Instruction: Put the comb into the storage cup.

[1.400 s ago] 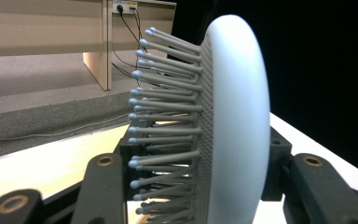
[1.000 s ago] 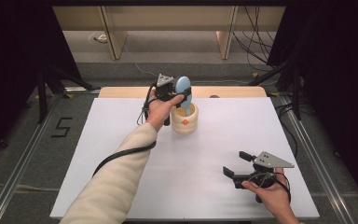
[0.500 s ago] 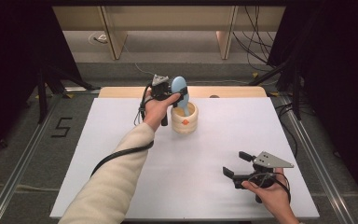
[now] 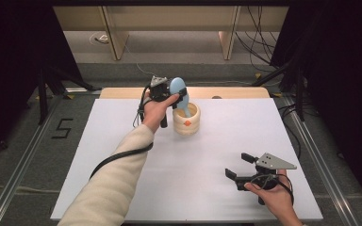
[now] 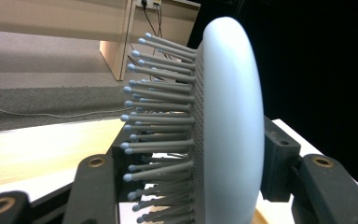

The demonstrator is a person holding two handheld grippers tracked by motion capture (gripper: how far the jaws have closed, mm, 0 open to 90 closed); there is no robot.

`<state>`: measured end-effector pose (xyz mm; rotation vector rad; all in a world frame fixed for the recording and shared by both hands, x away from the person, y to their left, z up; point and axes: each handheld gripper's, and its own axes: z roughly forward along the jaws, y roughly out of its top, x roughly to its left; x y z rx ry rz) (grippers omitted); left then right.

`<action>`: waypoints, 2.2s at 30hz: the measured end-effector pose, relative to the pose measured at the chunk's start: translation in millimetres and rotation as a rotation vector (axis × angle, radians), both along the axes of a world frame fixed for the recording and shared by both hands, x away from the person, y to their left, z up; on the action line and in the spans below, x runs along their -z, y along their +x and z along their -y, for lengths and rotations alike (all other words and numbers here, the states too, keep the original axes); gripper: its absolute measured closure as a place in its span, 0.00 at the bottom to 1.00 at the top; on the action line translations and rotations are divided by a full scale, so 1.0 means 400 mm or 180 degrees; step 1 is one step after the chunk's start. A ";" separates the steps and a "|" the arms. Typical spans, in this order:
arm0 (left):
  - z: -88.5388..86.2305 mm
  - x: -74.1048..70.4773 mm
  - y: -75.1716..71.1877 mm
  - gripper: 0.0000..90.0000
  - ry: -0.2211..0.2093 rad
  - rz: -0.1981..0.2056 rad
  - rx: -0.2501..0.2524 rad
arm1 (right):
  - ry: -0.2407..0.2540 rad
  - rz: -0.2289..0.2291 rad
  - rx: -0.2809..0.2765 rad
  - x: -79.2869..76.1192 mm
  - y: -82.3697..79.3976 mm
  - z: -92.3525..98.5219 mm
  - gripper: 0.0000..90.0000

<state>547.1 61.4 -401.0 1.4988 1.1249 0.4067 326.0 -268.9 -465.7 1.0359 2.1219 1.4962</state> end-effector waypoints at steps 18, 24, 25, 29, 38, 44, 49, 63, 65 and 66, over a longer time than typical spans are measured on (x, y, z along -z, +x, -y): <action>-0.028 0.019 -0.001 0.44 0.0053 -0.0075 -0.0061 | 0.0006 -0.0023 -0.0006 0.002 0.001 -0.002 0.10; -0.033 0.025 -0.001 0.43 0.0037 -0.0115 -0.0059 | 0.0011 -0.0023 -0.0005 0.002 0.000 -0.002 0.11; -0.035 0.026 -0.001 0.43 0.0026 -0.0133 -0.0061 | 0.0007 -0.0021 -0.0006 0.002 0.001 -0.002 0.11; -0.040 0.028 0.000 0.41 -0.0048 -0.0204 -0.0058 | 0.0008 -0.0024 -0.0007 0.003 0.001 -0.003 0.11; -0.043 0.029 0.000 0.36 -0.0037 -0.0259 -0.0031 | -0.0002 -0.0028 -0.0010 0.003 0.001 -0.002 0.11; -0.039 0.023 -0.003 0.27 0.0027 -0.0260 -0.0040 | 0.0006 -0.0025 -0.0004 0.002 0.001 -0.002 0.11; -0.036 0.016 -0.007 0.17 0.0114 -0.0232 -0.0057 | 0.0008 -0.0028 -0.0004 0.002 0.000 -0.002 0.11; -0.051 -0.003 -0.025 0.10 0.0223 -0.0159 -0.0072 | -0.0002 -0.0023 -0.0005 0.002 0.000 -0.002 0.11; -0.054 -0.005 -0.029 0.10 0.0224 -0.0151 -0.0054 | -0.0001 -0.0023 -0.0003 0.002 0.000 -0.003 0.11; -0.055 -0.007 -0.031 0.10 0.0230 -0.0150 -0.0052 | -0.0001 -0.0023 -0.0003 0.002 0.000 -0.003 0.11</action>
